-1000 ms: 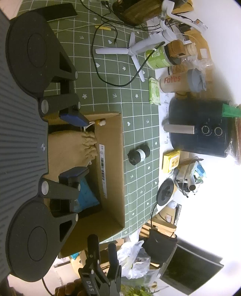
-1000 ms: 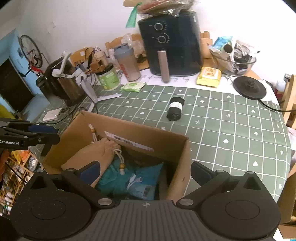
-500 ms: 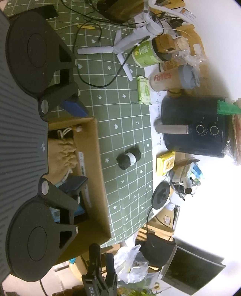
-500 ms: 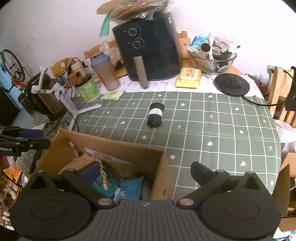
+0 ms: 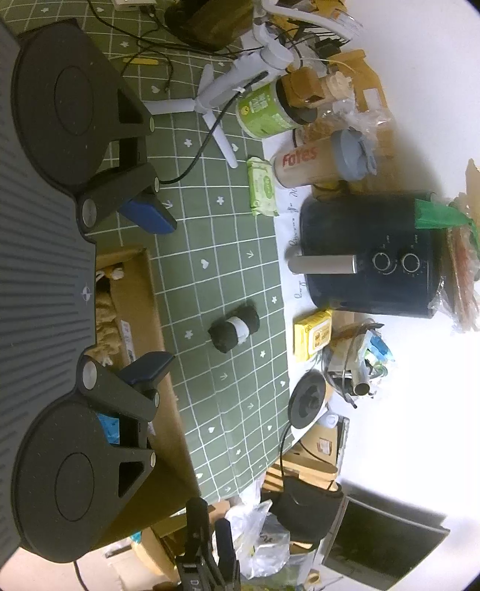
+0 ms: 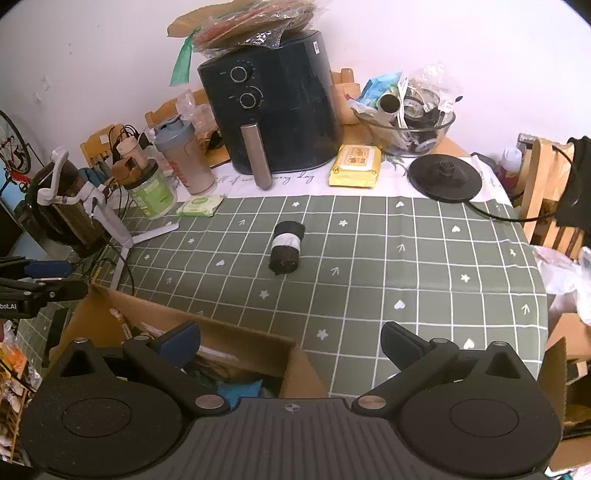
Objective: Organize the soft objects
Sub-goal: 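Move the open right tool from the box toward the black tape roll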
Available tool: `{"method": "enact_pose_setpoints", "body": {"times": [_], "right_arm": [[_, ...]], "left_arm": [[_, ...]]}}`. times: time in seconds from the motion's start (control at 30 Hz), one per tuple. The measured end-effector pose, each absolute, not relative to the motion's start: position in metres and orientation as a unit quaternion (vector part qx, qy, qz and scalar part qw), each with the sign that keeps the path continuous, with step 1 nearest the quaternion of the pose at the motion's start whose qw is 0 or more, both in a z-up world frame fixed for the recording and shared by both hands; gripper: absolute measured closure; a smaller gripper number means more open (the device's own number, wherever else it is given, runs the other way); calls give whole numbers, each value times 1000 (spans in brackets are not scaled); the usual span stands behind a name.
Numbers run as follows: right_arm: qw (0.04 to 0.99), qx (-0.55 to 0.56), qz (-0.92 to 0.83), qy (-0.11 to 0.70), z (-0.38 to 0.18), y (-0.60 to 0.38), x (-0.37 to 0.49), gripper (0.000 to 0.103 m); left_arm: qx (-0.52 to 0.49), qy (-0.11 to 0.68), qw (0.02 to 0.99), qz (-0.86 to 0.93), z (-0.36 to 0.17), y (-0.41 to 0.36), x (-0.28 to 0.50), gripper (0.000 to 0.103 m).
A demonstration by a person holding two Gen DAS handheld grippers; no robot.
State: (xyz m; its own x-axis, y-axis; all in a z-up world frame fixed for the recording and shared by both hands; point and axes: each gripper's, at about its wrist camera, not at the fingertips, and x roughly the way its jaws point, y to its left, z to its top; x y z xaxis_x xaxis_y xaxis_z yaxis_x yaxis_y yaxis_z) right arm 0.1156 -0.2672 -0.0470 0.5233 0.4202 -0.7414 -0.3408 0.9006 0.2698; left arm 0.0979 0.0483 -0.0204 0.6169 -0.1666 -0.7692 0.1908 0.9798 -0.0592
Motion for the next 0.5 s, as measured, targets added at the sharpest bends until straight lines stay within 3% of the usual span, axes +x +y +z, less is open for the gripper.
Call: {"method": "enact_pose_setpoints", "body": {"times": [0.5], "right_arm": [[872, 11, 227, 434, -55, -258, 161, 0]], "left_arm": [[26, 431, 897, -91, -24, 61, 105, 33]]}}
